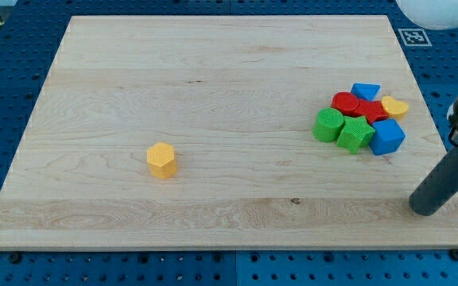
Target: Move your arm towards yellow hexagon
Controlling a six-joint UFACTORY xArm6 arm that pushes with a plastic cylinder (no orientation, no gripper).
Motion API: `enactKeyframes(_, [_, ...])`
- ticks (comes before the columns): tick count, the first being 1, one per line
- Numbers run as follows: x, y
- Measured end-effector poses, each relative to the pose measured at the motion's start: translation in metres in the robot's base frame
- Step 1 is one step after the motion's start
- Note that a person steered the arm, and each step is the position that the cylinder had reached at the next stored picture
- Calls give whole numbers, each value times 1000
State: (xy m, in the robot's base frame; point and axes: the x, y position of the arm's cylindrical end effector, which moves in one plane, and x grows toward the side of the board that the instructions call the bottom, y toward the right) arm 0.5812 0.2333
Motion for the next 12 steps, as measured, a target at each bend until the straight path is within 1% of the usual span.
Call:
enactKeyframes(6, [0,-8])
enactKeyframes(8, [0,-51])
enactKeyframes(10, [-4,-146])
enactKeyframes(12, [-26,-271])
